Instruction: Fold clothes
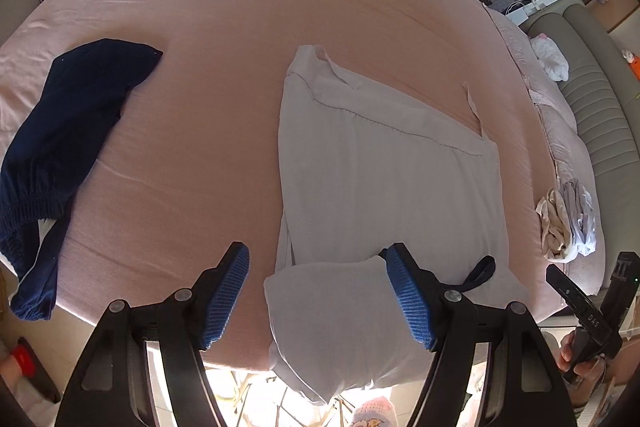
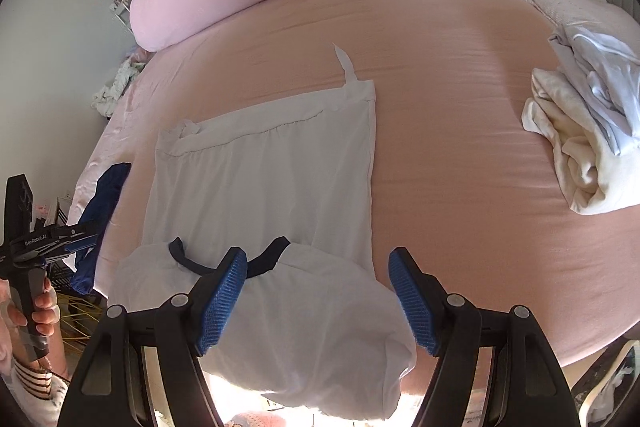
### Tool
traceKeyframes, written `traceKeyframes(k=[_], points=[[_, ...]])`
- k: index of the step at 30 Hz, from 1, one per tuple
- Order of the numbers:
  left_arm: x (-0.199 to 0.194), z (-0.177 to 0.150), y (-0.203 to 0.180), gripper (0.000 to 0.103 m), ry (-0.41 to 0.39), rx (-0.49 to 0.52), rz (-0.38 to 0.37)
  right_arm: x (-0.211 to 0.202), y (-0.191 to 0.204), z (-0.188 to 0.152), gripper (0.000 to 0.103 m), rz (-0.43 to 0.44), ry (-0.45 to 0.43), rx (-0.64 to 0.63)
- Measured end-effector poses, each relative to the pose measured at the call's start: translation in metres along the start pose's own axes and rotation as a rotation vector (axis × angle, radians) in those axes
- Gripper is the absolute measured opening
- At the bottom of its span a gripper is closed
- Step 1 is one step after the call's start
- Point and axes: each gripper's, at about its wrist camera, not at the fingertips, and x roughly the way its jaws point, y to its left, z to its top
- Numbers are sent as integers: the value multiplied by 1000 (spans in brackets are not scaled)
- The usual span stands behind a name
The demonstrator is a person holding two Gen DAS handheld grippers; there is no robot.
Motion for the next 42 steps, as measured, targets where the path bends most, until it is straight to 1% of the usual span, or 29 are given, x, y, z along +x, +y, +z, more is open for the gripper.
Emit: traceKeyframes(k=[2, 3, 5, 9, 11, 15, 18, 20, 21, 24, 25, 28, 31, 32, 34, 36, 38, 42], points=[[5, 16, -7, 70, 2, 38, 58, 7, 4, 13, 73, -24, 14, -33], [7, 24, -11, 70, 4, 59, 75, 11, 6, 21, 73, -34, 25, -49], [11, 41, -17, 70, 18, 92, 104, 16, 9, 36, 73, -27, 52, -79], [13, 72, -27, 70, 19, 136, 139, 24, 11, 69, 73, -28, 107, -99], [16, 85, -31, 70, 19, 149, 151, 25, 13, 85, 73, -36, 119, -112], [36, 107, -33, 70, 52, 156, 177, 35, 22, 113, 73, -64, 154, -137], [58, 122, -37, 70, 63, 207, 251, 50, 24, 131, 73, -75, 187, -112], [72, 131, -38, 70, 68, 237, 294, 59, 23, 142, 73, -48, 191, -89], [78, 136, -39, 70, 76, 249, 303, 64, 22, 148, 73, -39, 193, -78], [93, 149, -39, 70, 109, 261, 281, 85, 15, 168, 73, -47, 201, -40], [96, 154, -40, 70, 109, 278, 292, 92, 13, 175, 73, -50, 203, -27], [105, 164, -52, 70, 68, 408, 378, 114, 6, 196, 73, -58, 211, 10], [116, 166, -65, 70, 26, 564, 501, 135, 0, 216, 73, -75, 220, 35], [121, 164, -69, 70, 13, 615, 521, 142, 2, 219, 73, -104, 229, 7], [130, 160, -77, 70, 3, 700, 551, 151, 4, 220, 73, -119, 247, -12], [141, 158, -81, 70, 13, 756, 593, 161, 7, 220, 73, -134, 265, -30], [152, 159, -83, 70, 30, 788, 629, 170, 9, 221, 73, -149, 283, -48], [166, 165, -81, 70, 50, 805, 636, 189, 13, 222, 73, -179, 318, -84]])
